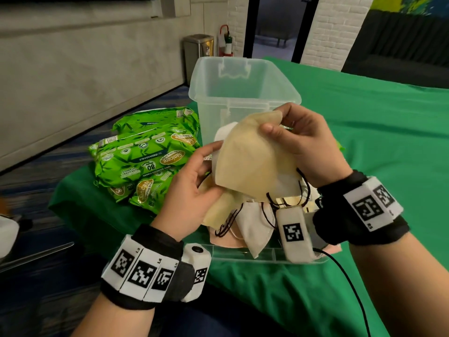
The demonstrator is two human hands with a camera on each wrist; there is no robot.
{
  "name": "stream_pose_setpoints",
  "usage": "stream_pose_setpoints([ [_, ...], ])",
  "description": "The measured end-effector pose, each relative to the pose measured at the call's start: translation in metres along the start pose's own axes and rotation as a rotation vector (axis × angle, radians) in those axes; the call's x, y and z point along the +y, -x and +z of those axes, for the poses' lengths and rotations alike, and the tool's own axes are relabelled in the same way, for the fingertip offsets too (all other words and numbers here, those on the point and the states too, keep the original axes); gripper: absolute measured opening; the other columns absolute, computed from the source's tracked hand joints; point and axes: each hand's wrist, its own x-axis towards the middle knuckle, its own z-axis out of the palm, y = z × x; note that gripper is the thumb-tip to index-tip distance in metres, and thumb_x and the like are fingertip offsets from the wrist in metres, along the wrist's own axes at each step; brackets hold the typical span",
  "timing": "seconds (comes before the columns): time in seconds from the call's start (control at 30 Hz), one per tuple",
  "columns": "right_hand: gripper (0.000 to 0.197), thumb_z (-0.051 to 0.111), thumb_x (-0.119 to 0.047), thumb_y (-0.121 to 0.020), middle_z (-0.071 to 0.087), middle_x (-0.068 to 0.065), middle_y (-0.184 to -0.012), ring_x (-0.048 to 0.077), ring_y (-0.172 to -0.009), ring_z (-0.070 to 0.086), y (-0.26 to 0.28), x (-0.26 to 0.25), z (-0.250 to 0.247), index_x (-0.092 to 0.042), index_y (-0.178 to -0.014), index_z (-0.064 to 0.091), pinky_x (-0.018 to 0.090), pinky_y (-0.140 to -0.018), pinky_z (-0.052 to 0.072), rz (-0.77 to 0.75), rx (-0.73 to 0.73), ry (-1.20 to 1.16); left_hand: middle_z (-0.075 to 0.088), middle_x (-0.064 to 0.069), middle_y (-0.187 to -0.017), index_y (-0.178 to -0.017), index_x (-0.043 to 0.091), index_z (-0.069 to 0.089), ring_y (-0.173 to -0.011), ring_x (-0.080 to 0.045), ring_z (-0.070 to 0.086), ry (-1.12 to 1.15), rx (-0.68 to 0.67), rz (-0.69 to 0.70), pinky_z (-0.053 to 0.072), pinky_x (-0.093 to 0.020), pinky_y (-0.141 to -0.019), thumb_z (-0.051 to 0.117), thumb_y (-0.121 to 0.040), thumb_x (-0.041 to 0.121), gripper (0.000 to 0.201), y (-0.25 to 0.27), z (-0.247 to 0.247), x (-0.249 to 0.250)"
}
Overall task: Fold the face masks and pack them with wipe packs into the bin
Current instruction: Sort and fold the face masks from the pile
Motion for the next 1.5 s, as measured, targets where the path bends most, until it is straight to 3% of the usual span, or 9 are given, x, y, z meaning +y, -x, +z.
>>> stream_pose_setpoints([
  [0.3,0.019,0.065,-0.011,-0.081,0.050,0.008,-0.075,0.009,-0.062,0.048,-0.004,0.008,0.005,-0.018,-0.073,0.051,0.021,-0.058,0.040,0.073,-0.038,0.112,0.047,0.021,-0.136,-0.122,0.073,0.027,-0.117,-0.005,0.055,0.016,-0.122,0.072,0.044,-0.017,-0.094,0.062,-0.075,0.005,0.090,0.004,0.002,0.008],
  [0.4,0.020,0.062,-0.005,-0.085,0.048,0.007,-0.072,0.009,-0.063,0.045,-0.004,0.010,0.008,-0.017,-0.074,0.050,0.019,-0.057,0.039,0.073,-0.047,0.121,0.047,0.026,-0.132,-0.126,0.057,0.043,-0.123,-0.003,0.049,-0.061,-0.182,0.063,0.040,-0.018,-0.100,0.057,-0.077,0.002,0.075,0.005,0.002,0.007],
  [0.6,0.011,0.063,-0.014,-0.078,0.053,0.023,-0.079,0.020,-0.071,0.048,-0.002,0.010,0.014,-0.022,-0.084,0.058,0.033,-0.065,0.041,0.038,-0.018,0.157,0.058,-0.001,-0.119,-0.109,0.030,0.059,-0.097,0.006,0.061,-0.001,-0.145,-0.052,0.045,-0.008,-0.082,0.055,-0.078,-0.006,0.048,0.006,0.003,0.015],
  [0.7,0.013,0.065,-0.009,-0.079,0.057,0.023,-0.078,0.019,-0.071,0.050,-0.002,0.010,0.015,-0.022,-0.082,0.061,0.033,-0.067,0.042,0.004,0.013,0.196,0.067,-0.003,-0.110,-0.107,0.029,0.061,-0.084,-0.005,0.065,0.021,-0.125,-0.116,0.052,-0.017,-0.076,0.054,-0.083,-0.015,0.051,0.007,0.001,0.016],
  [0.9,0.016,0.073,-0.015,-0.076,0.060,0.014,-0.087,0.024,-0.079,0.054,-0.003,0.010,0.016,-0.030,-0.079,0.067,0.026,-0.067,0.043,-0.041,0.063,0.325,0.070,0.004,-0.102,-0.100,0.027,0.064,-0.084,-0.006,0.070,0.082,-0.061,-0.155,0.053,-0.017,-0.076,0.070,-0.069,0.008,0.036,0.004,0.003,0.012],
  [1.07,0.021,0.078,-0.007,-0.070,0.065,-0.003,-0.071,0.000,-0.063,0.055,-0.002,0.008,0.018,-0.026,-0.071,0.068,0.009,-0.059,0.038,-0.078,0.166,0.294,0.073,0.014,-0.090,-0.093,0.028,0.065,-0.085,-0.004,0.068,0.060,0.003,-0.107,0.052,-0.017,-0.074,0.066,-0.074,-0.014,0.046,0.002,0.001,0.002],
  [1.17,0.023,0.080,-0.005,-0.067,0.066,-0.013,-0.061,0.000,-0.058,0.057,-0.002,0.009,0.016,-0.024,-0.067,0.067,0.014,-0.060,0.045,-0.087,0.199,0.249,0.069,0.015,-0.094,-0.090,0.037,0.060,-0.090,-0.002,0.065,0.090,0.047,-0.061,0.050,-0.016,-0.076,0.072,-0.067,-0.006,0.050,0.001,0.000,0.000],
  [1.33,0.026,0.075,0.004,-0.070,0.066,-0.010,-0.058,0.001,-0.055,0.060,-0.004,0.013,0.011,-0.016,-0.064,0.059,0.014,-0.057,0.046,-0.077,0.195,0.122,0.067,0.012,-0.098,-0.110,0.037,0.047,-0.092,-0.003,0.064,0.115,0.092,-0.045,0.049,-0.020,-0.080,0.064,-0.065,-0.003,0.062,0.001,0.000,0.000],
  [1.5,0.030,0.064,0.008,-0.080,0.065,-0.004,-0.064,0.003,-0.059,0.061,-0.004,0.014,0.008,-0.013,-0.066,0.047,0.017,-0.056,0.047,-0.008,0.118,0.057,0.072,0.011,-0.090,-0.122,0.038,0.040,-0.089,-0.003,0.065,0.156,0.091,-0.058,0.051,-0.019,-0.078,0.055,-0.075,-0.026,0.081,0.002,-0.002,-0.001],
])
